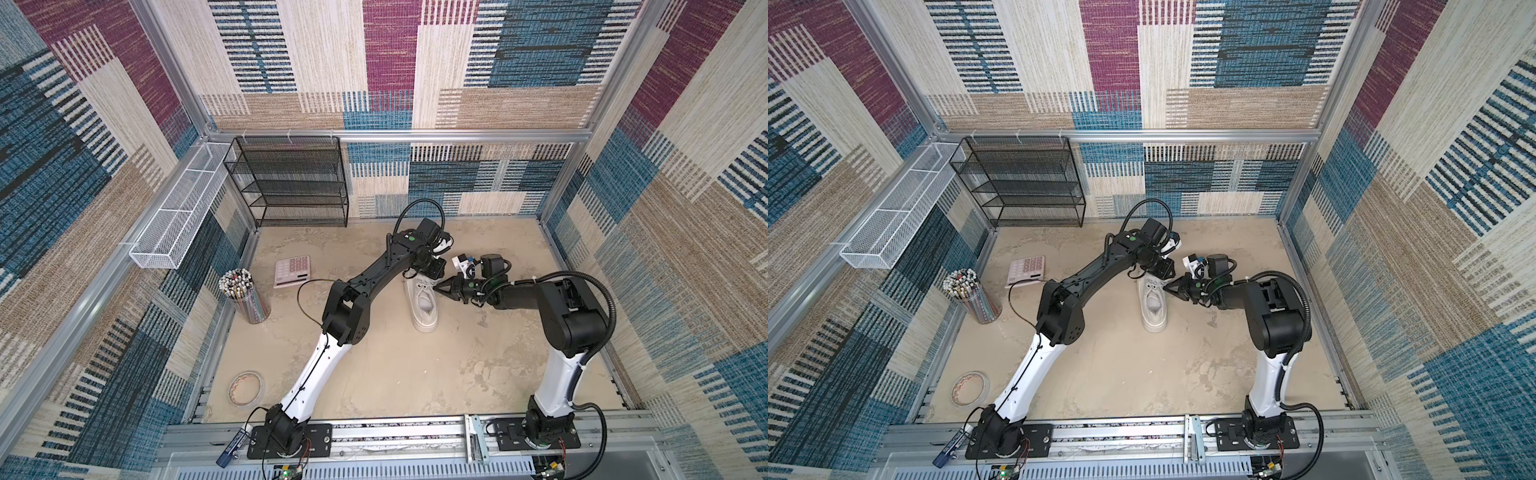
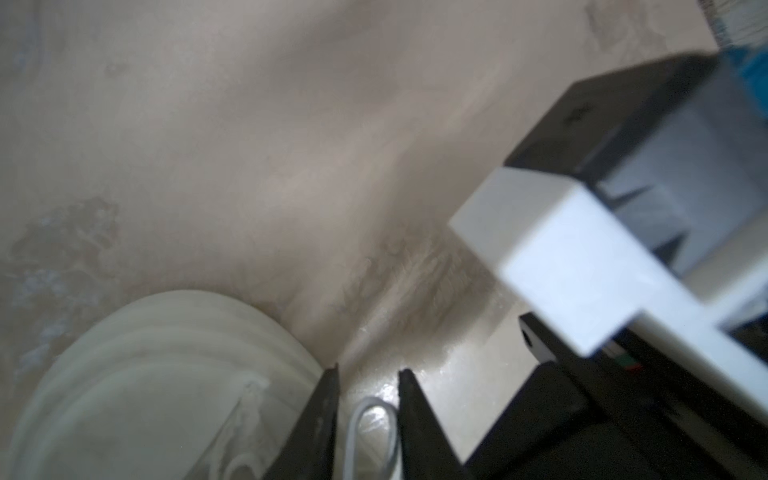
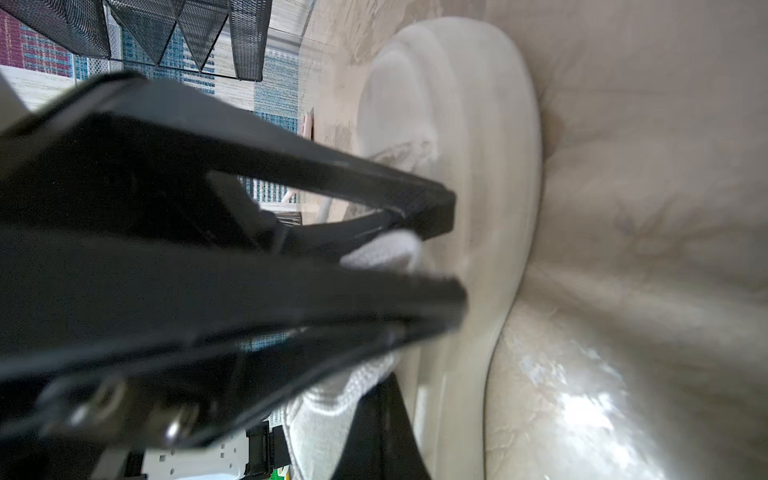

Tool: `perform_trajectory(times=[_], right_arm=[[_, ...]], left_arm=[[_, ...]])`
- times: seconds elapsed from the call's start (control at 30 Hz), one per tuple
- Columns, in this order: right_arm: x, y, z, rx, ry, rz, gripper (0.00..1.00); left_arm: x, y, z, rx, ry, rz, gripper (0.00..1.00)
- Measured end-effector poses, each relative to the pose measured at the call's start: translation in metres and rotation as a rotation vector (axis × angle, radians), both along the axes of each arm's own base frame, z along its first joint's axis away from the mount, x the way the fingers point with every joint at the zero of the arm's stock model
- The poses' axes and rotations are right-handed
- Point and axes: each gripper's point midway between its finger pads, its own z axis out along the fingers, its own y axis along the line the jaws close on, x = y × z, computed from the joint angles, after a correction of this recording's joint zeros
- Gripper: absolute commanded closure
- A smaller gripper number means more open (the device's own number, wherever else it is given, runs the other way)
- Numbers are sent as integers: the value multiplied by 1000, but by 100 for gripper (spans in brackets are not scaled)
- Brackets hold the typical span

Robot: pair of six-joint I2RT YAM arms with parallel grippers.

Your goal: Tie the shoes

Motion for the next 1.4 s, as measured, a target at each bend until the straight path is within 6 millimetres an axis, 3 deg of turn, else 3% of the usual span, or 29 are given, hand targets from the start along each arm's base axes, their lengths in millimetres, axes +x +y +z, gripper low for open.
perform_trajectory(times=[0.2,0.47,0.7,1.4], right_arm=[[0,0,0,-2,-3,1,100],[-2,-1,2,-14,-6,1,100],[-3,-4,6,-25,-17,-6,100],[-13,-16,1,-92,3,-26,100]], left_arm=[[7,4,4,14,-27,13,100],[22,18,36,2,-94,59,100],[27,38,30,24,-72,92,100],[26,59,25,50,-41,123,100]])
